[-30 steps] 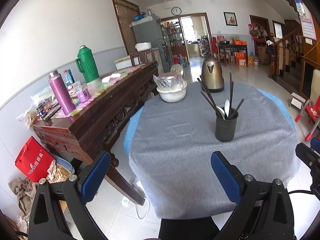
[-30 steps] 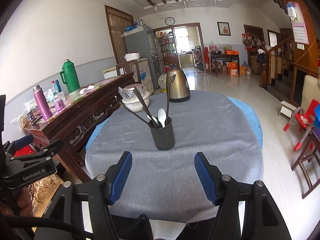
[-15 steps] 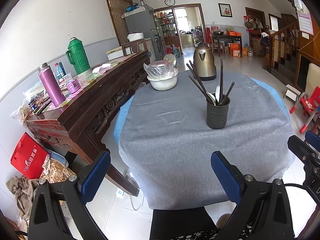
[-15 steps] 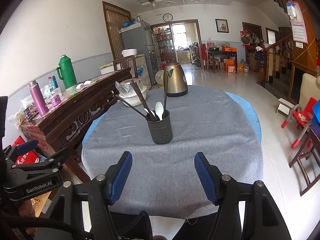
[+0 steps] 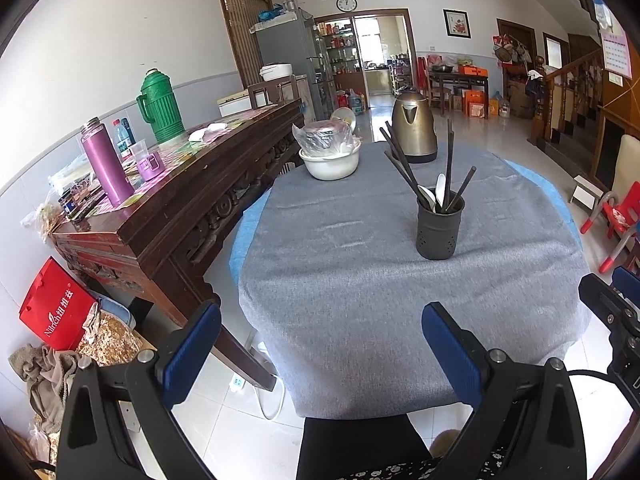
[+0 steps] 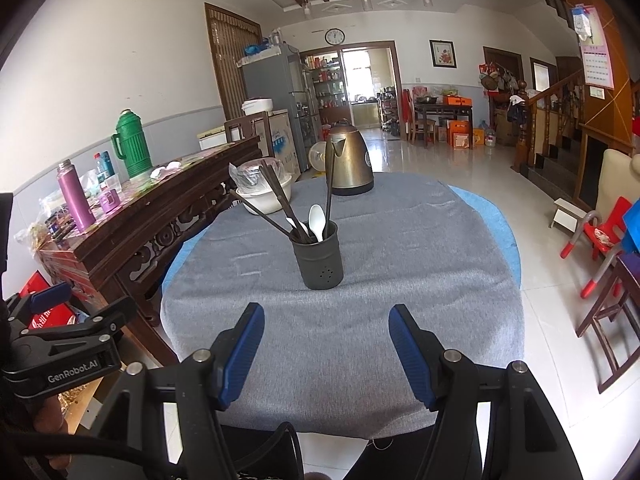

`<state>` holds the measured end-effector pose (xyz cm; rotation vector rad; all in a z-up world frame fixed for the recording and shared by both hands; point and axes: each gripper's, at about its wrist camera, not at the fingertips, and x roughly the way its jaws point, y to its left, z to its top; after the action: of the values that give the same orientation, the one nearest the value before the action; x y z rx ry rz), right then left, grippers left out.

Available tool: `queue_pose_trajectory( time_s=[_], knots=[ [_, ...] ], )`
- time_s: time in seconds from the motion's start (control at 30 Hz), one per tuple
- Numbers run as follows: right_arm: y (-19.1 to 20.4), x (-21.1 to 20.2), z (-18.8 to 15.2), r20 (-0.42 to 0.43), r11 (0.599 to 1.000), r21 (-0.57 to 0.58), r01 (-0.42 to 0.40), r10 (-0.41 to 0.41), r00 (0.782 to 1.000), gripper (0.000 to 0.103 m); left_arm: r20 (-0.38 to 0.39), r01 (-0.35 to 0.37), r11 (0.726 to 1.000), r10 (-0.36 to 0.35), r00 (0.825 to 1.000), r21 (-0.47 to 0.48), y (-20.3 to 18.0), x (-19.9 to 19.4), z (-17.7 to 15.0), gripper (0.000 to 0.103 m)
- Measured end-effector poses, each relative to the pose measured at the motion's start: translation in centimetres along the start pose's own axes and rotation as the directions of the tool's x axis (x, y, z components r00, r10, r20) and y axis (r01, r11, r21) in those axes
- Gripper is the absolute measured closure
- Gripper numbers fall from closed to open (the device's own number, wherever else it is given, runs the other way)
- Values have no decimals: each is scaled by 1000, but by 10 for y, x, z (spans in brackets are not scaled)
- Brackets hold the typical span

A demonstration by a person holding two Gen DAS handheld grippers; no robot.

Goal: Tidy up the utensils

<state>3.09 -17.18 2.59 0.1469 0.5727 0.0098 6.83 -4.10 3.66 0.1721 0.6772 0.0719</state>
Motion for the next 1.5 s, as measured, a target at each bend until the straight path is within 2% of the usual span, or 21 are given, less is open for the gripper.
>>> queue_pose_trajectory(
  time_s=[1.5],
  knots=[
    [3, -6, 5, 21, 1000, -13, -3, 4, 1000, 35, 9, -9, 1000, 9, 1000, -5, 1, -2, 2, 3]
  ],
)
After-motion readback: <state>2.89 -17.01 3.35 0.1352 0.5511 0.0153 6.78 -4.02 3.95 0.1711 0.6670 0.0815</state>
